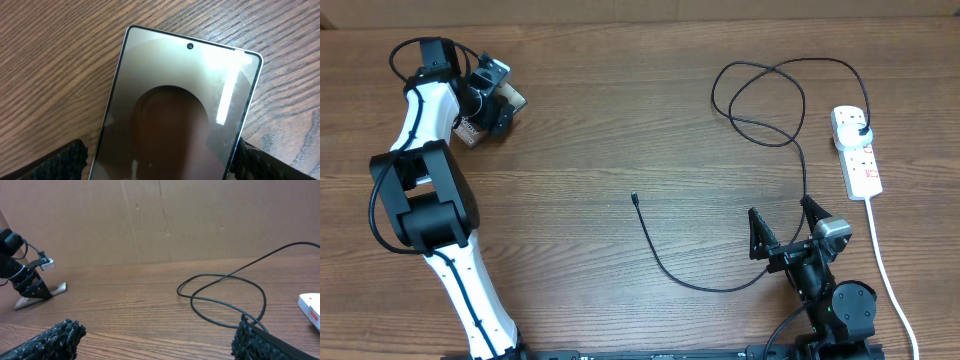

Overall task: Plug charger to phone and switch on socket
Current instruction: 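Close the left gripper on the phone's edge and lift it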

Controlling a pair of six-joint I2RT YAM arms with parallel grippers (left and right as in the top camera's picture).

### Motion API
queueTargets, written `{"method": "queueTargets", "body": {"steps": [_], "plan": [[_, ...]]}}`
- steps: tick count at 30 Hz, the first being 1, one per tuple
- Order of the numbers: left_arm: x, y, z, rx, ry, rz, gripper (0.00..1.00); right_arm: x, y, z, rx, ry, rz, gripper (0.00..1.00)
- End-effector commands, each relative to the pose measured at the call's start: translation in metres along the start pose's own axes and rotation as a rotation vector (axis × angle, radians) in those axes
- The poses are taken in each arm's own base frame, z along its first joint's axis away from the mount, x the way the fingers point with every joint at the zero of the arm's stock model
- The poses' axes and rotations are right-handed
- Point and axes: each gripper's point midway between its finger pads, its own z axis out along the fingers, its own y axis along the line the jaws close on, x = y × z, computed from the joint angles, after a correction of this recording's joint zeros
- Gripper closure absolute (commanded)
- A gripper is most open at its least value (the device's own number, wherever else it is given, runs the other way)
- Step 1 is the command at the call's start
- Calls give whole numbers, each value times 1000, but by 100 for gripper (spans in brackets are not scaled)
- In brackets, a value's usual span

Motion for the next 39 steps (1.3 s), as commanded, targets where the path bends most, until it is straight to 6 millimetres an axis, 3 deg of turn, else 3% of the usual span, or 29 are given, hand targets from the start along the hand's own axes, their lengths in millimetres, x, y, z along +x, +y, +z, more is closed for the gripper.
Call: {"method": "queueTargets", "body": {"steps": [1, 16, 24, 28, 32, 39], "plan": [[40, -35, 48, 138, 80, -62, 4, 2, -2, 0, 9, -2, 3, 0], [54, -55, 43, 222, 144, -138, 6, 2, -2, 0, 9, -2, 3, 0], [71, -72, 35, 266, 249, -347, 7, 2, -2, 0, 9, -2, 3, 0], [76, -91, 30, 284, 335, -506, 7, 2, -2, 0, 9, -2, 3, 0], [75, -114, 27, 294, 410, -558, 7, 2, -2, 0, 9, -2, 3, 0], [71, -136, 30, 107, 530, -569, 7, 2, -2, 0, 9, -2, 3, 0]]}}
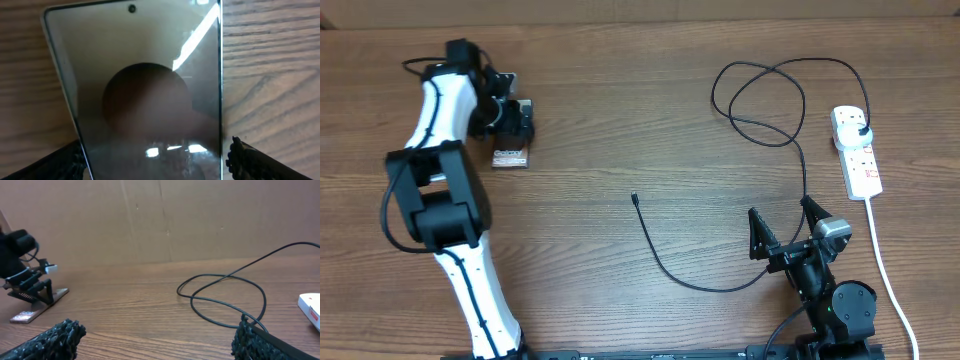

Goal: Plug charger to phone and switch on socket

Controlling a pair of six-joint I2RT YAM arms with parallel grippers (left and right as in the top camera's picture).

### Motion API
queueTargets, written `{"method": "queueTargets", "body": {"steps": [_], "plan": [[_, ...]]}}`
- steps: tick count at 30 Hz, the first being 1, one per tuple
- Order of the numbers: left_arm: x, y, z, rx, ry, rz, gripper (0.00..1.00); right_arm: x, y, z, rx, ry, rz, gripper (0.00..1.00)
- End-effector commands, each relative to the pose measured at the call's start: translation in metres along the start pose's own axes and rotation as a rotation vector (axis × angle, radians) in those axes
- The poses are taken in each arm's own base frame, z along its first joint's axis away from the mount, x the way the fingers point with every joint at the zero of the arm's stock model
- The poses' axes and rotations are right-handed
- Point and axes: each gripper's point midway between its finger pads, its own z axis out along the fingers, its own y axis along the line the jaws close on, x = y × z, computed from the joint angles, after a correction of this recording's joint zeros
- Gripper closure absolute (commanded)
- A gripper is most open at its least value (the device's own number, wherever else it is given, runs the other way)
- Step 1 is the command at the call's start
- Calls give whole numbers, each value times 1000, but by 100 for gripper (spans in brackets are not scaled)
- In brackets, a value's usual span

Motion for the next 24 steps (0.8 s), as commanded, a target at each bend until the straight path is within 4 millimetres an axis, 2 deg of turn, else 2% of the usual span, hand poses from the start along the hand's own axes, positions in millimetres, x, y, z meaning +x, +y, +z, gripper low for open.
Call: {"method": "queueTargets", "body": {"steps": [1, 6, 15, 21, 24], "plan": [[55, -32, 64, -47, 236, -122, 6, 2, -2, 0, 9, -3, 3, 0], [54, -47, 66, -135, 231, -198, 5, 2, -2, 0, 9, -2, 3, 0], [55, -79, 68, -158, 229, -259, 5, 2, -2, 0, 9, -2, 3, 0], [61, -86, 66, -202, 245, -253, 4, 2, -2, 0, 9, -2, 3, 0], [67, -85, 64, -213, 264, -310, 0, 2, -2, 0, 9, -2, 3, 0]]}}
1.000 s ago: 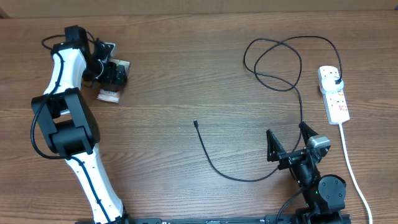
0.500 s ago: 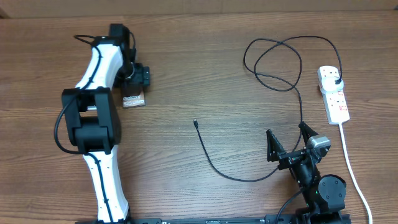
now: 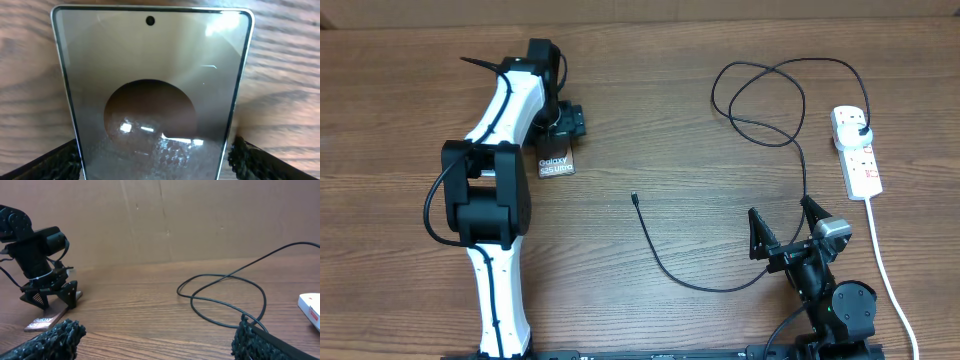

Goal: Plug charger to phone and switch on socket

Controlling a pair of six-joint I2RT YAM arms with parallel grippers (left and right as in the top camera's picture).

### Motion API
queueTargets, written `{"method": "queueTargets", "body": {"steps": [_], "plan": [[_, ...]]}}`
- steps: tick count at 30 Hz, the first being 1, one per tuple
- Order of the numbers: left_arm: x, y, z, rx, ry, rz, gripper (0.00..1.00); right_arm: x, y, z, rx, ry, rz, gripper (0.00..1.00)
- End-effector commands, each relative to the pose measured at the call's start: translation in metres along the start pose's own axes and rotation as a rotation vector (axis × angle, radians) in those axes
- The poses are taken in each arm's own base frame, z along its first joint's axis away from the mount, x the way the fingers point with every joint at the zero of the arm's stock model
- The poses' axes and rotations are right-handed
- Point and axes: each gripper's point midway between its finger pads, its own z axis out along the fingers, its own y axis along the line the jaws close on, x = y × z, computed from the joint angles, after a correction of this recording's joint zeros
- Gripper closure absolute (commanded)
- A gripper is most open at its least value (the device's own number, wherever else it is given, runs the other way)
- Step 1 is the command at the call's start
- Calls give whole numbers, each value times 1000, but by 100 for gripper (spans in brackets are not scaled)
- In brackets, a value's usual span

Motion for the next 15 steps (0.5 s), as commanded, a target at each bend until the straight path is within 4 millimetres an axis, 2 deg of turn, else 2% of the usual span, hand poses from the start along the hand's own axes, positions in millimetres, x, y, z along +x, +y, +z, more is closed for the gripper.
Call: {"method": "queueTargets", "body": {"steps": [1, 4, 15], "plan": [[52, 10, 59, -113, 197, -49, 0, 2, -2, 0, 10, -3, 3, 0], [54, 10, 58, -92, 215, -88, 0, 2, -2, 0, 10, -2, 3, 0], [50, -11, 60, 27, 212, -100, 1, 2, -2, 0, 10, -3, 3, 0]]}}
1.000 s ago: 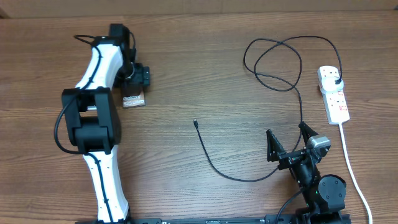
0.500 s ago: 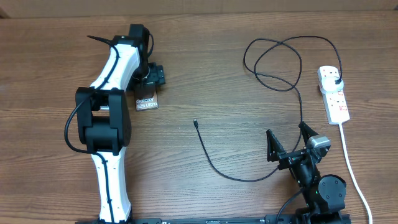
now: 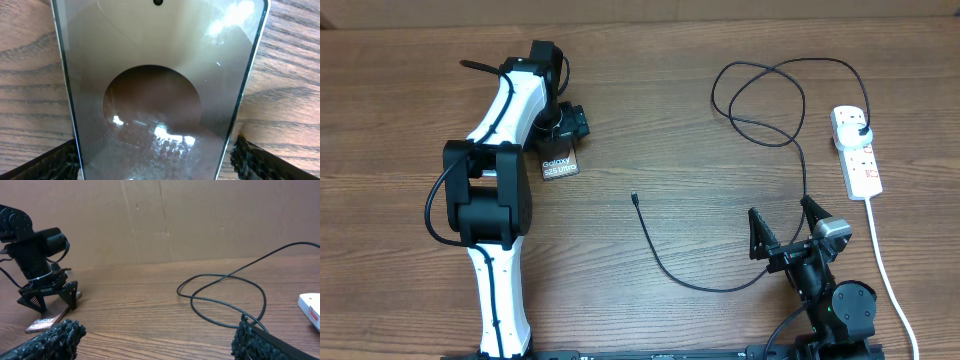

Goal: Plug charger to phone and switch on socket

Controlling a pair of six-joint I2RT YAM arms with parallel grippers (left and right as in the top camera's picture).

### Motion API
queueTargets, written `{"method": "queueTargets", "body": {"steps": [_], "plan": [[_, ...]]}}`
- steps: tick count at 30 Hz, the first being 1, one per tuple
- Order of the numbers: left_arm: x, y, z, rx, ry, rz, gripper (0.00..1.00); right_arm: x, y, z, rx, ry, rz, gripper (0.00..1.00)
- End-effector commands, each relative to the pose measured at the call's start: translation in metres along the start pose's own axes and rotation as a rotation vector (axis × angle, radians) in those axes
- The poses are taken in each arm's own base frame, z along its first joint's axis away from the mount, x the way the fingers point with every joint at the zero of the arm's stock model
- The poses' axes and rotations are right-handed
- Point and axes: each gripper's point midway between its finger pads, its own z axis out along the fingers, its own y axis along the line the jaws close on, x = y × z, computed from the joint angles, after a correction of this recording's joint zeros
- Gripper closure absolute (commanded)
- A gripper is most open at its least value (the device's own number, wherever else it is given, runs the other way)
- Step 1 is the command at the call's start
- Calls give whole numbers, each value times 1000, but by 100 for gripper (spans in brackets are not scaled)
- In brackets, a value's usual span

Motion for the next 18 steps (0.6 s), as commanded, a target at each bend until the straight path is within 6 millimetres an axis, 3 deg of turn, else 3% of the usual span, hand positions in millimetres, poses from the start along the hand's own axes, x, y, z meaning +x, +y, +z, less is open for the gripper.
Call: {"method": "queueTargets", "body": {"steps": [1, 14, 18], "plan": [[44, -3, 61, 0, 190, -7, 0, 2, -2, 0, 10, -2, 4, 0], [38, -3, 62, -2, 164, -5, 0, 2, -2, 0, 10, -2, 4, 0], [38, -3, 62, -2, 164, -7, 4, 2, -2, 0, 10, -2, 4, 0]]}}
